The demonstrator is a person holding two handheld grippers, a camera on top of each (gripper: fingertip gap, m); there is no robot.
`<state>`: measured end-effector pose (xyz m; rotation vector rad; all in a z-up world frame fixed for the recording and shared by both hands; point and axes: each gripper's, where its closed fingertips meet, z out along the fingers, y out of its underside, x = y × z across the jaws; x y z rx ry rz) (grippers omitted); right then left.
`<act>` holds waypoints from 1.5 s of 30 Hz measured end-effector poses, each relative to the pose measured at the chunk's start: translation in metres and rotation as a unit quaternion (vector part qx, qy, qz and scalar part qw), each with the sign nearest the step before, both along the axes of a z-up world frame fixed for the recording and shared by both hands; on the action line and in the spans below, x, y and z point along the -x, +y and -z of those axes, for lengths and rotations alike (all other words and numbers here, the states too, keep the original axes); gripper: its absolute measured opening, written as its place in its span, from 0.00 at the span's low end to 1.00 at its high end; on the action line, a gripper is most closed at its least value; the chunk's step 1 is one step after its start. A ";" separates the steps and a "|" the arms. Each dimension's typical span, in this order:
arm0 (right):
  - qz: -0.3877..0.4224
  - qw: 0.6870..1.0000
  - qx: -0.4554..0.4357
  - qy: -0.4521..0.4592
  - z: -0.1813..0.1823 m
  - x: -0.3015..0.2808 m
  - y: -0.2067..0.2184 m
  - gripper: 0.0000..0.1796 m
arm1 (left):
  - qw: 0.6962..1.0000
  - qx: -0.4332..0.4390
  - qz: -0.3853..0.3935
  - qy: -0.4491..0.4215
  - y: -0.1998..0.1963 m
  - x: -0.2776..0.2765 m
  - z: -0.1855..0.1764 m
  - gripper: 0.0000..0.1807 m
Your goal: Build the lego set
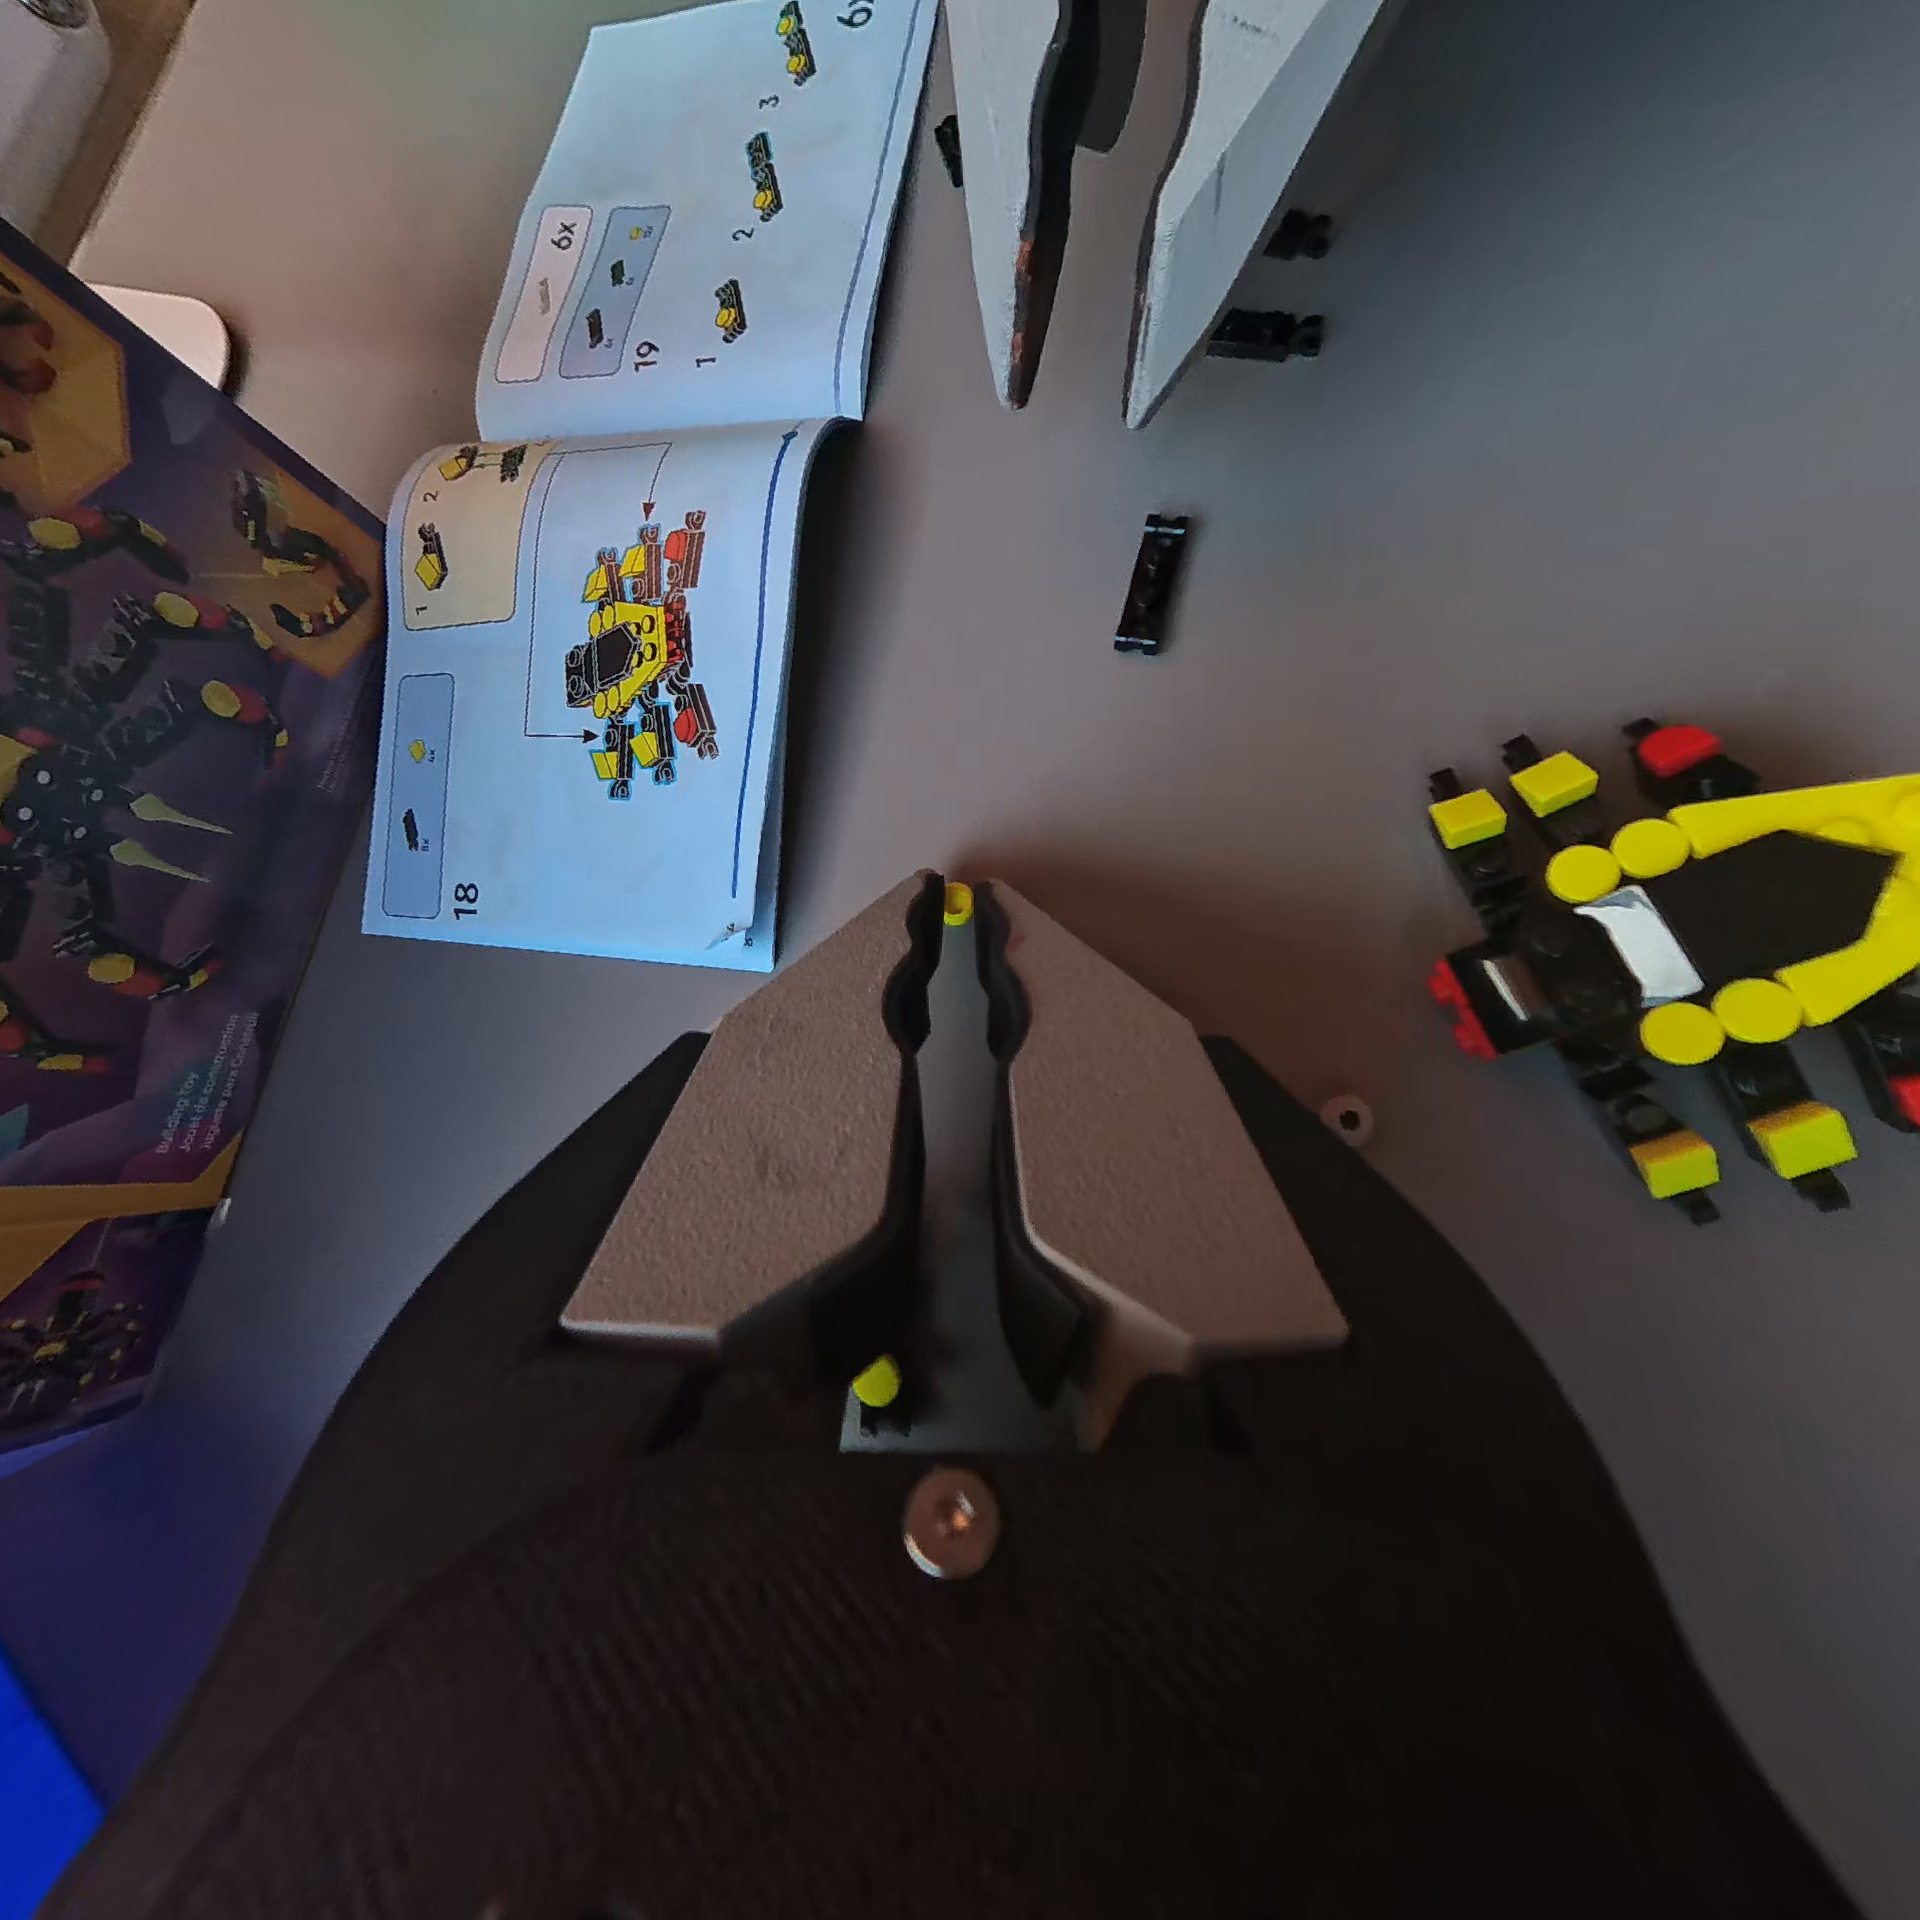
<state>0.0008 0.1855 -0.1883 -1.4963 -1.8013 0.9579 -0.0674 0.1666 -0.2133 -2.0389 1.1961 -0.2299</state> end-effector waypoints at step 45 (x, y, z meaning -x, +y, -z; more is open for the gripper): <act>0.081 0.955 -0.216 0.187 -0.091 0.028 -0.032 0.04 | 0.777 0.260 0.043 -0.572 -0.016 -0.048 -0.122 0.00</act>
